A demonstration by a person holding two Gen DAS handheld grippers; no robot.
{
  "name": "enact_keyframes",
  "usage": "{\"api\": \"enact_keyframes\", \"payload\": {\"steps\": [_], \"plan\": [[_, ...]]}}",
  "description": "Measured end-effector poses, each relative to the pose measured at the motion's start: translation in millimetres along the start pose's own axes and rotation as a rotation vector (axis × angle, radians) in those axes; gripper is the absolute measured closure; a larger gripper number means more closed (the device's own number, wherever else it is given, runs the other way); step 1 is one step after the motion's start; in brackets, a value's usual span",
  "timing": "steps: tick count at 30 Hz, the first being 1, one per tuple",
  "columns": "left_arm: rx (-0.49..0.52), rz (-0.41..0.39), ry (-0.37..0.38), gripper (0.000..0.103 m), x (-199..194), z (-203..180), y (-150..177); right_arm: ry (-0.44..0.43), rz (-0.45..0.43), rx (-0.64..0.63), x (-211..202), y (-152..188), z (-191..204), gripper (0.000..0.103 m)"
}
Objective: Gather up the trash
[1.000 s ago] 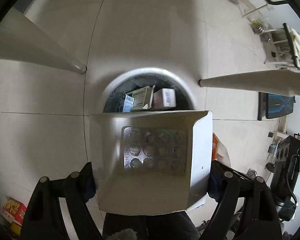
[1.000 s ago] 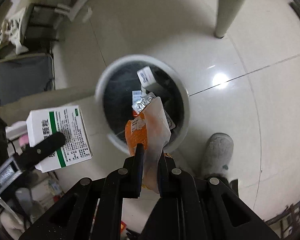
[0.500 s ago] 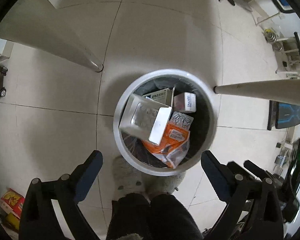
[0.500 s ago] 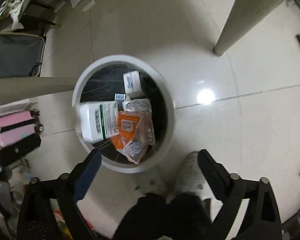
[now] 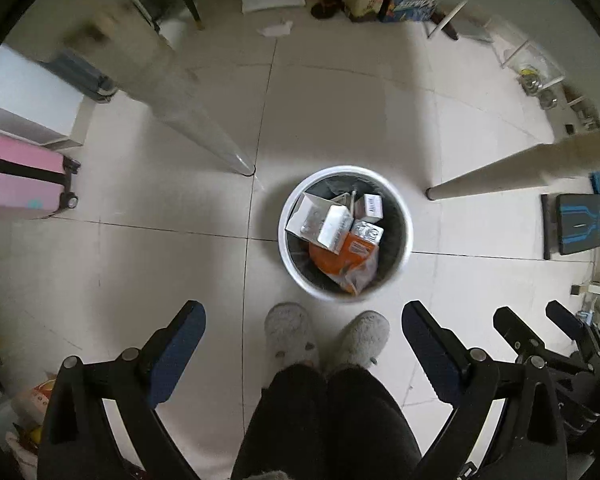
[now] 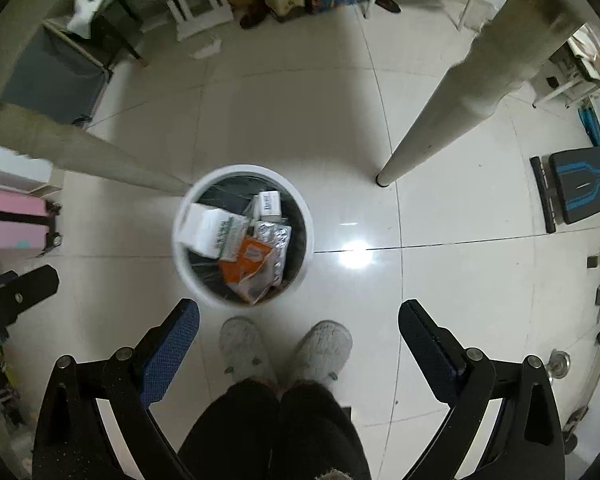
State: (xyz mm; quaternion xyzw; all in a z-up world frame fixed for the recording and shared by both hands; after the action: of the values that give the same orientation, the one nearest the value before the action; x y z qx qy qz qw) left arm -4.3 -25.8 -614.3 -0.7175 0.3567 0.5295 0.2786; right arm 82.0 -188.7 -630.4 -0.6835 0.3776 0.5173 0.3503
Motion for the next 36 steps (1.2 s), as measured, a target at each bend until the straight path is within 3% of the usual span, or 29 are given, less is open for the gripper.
{"api": "enact_keyframes", "payload": {"steps": [6,13,18,26,36], "plan": [[0.041,-0.041,0.01,0.002,-103,-32,19,-0.043,-0.02,-0.011,-118,15,-23,0.002],[0.097,-0.09,0.087,0.002,-212,-79,38,-0.11,-0.077,-0.019,-270,29,-58,0.002],[0.125,-0.151,0.161,0.002,-278,-106,51,-0.153,-0.109,-0.026,-351,43,-80,0.002],[0.159,-0.218,0.25,0.002,-343,-124,65,-0.249,-0.143,-0.03,-438,67,-92,0.002],[0.172,-0.267,0.308,0.002,-391,-140,78,-0.324,-0.17,-0.037,-488,80,-92,0.0]]}}
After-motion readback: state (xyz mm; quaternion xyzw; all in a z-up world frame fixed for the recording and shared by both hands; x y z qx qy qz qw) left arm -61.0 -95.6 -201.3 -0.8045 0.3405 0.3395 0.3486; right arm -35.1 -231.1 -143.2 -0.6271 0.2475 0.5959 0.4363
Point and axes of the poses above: each gripper's, at about its wrist camera, not at the fingertips, and x roughly the way its jaws point, z to its left, y to its underside, the point moved 9 cm from there along x, roughly the way its jaws point, and after that the axes turned 15 degrees about y, right-handed, at the moved point
